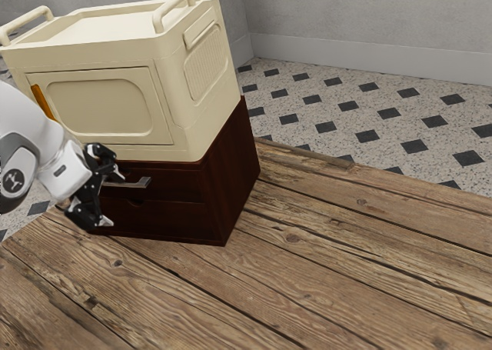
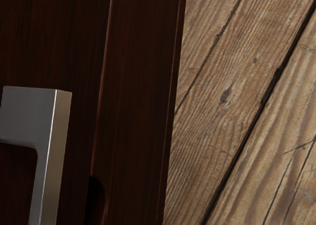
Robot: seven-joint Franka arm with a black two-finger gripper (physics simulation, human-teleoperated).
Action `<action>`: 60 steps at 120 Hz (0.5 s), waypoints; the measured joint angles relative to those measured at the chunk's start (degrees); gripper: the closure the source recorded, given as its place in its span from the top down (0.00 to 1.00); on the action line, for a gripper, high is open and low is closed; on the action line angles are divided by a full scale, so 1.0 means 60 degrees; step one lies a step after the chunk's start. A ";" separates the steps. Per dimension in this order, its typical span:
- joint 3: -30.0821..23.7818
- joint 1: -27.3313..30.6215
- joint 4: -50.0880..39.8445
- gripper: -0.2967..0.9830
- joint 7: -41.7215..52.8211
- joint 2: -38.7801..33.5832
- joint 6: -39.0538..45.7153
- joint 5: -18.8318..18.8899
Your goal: Pull the drawer handle with one arm to open the drawer
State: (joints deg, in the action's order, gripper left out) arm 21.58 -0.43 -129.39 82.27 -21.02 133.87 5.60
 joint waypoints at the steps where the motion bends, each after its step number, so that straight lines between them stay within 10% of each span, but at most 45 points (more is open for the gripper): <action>1: 0.0001 -0.0006 0.0002 0.77 0.0001 0.0003 0.0002 -0.0001; 60: 0.0007 -0.0022 0.0269 0.77 0.0054 0.0299 0.0048 -0.0089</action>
State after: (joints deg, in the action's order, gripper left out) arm 21.62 -0.57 -127.77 82.60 -19.23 134.16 5.07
